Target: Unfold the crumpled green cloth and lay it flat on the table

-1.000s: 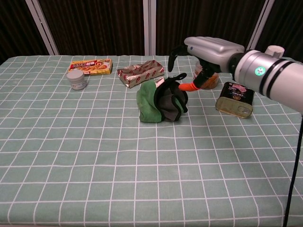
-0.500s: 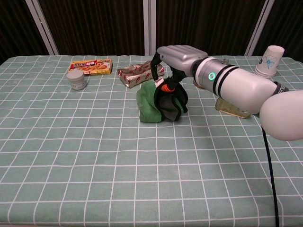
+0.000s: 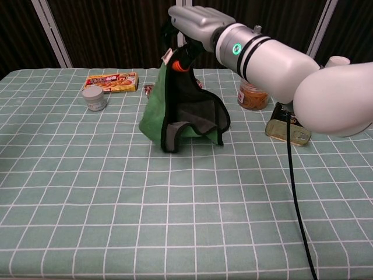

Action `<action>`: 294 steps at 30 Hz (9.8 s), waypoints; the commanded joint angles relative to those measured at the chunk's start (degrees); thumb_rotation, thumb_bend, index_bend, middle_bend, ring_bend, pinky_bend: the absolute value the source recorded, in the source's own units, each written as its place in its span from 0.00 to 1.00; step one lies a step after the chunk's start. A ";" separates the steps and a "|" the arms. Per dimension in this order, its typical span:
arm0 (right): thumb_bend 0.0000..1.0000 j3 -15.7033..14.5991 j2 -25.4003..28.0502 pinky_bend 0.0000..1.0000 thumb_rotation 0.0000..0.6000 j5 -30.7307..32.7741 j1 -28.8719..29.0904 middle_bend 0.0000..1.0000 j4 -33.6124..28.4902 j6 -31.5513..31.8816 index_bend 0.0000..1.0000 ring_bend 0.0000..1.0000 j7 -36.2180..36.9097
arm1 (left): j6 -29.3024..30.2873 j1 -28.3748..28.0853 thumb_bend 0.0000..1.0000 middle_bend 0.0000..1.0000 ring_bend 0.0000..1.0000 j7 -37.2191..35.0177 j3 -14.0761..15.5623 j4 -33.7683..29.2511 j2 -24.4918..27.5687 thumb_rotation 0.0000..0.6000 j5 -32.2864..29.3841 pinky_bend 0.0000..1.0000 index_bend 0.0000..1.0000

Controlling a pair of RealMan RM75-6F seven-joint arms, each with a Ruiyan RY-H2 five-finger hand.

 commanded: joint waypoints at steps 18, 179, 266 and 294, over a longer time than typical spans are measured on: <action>0.47 4.35 0.60 0.19 1.00 17.91 10.44 0.32 -3.91 7.41 0.84 0.16 -23.16 | -20.81 -17.97 0.00 0.24 0.17 8.60 -5.83 7.10 -17.74 0.57 -22.49 0.33 0.35; 0.00 -32.46 17.37 0.00 0.54 -29.76 -18.04 0.02 -10.66 5.30 0.22 0.00 17.54 | -16.50 -16.76 0.00 0.30 0.21 26.08 10.36 -0.18 -16.79 0.64 -3.49 0.34 0.30; 0.00 -20.85 26.02 0.00 0.59 -23.04 -24.83 0.00 -11.88 15.58 0.05 0.00 25.41 | -33.12 -30.49 0.28 0.15 0.04 25.47 4.31 22.77 -34.91 1.00 -22.23 0.16 0.63; 0.00 -21.19 27.54 0.00 0.59 -24.30 -25.55 0.00 -14.53 16.47 0.05 0.00 25.04 | -24.15 -22.47 0.31 0.19 0.04 29.13 13.23 -3.38 -24.56 1.00 -16.23 0.16 0.67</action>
